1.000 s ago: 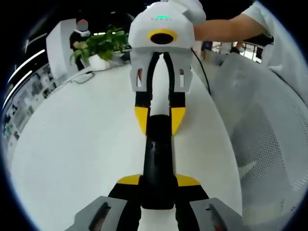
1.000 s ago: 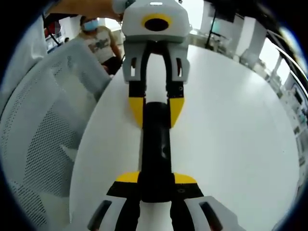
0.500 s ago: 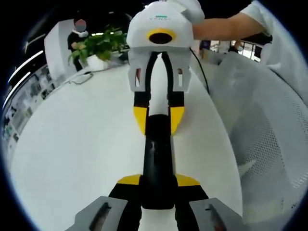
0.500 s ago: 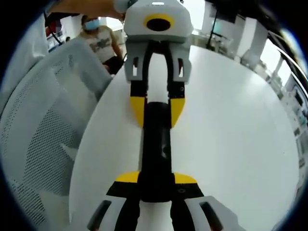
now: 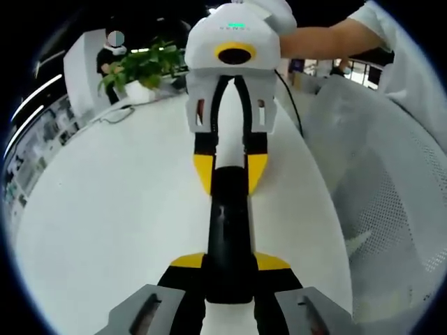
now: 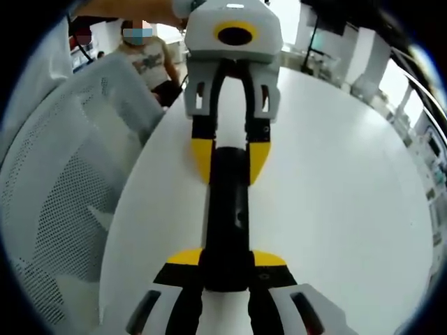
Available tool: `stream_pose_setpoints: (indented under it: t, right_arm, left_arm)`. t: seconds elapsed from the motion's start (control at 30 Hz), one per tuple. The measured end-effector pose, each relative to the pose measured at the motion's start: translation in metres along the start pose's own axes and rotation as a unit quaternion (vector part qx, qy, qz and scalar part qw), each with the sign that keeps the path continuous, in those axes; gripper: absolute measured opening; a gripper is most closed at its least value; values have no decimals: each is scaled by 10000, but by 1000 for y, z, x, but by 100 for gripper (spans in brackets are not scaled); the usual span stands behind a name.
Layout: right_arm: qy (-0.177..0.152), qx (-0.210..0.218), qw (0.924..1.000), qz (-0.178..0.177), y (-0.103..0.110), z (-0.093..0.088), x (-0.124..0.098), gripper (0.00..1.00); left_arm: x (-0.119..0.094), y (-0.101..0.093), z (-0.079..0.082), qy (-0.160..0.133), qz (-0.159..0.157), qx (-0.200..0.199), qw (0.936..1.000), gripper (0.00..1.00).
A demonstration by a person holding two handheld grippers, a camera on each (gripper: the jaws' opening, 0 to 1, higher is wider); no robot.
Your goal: Press the specified remote control buttons in sequence, fully releasing each button before pressing the next.
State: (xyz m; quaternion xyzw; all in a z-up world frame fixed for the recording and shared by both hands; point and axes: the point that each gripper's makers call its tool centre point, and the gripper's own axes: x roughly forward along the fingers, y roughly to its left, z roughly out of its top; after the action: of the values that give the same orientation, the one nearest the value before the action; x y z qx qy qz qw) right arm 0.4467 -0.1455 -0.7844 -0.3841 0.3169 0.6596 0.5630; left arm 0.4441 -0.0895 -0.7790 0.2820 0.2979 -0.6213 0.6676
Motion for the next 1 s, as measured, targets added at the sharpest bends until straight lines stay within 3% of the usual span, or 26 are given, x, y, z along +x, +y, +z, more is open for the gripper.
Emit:
stream_pose_setpoints:
  t: [0.33, 0.53, 1.0]
  right_arm:
    - [-193, 96, 9997, -118, 1, 5, -12, 20]
    - [-255, 62, 9993, -266, -5, 9, -22, 15]
    - [-78, -24, 9992, -387, -7, 2, -39, 4]
  left_arm:
    - [0, 0, 0, -9, 6, 5, 10000, 23]
    - [0, -1, 0, -29, 4, 1, 10000, 23]
    - [0, -1, 1, -100, 17, 11, 9999, 23]
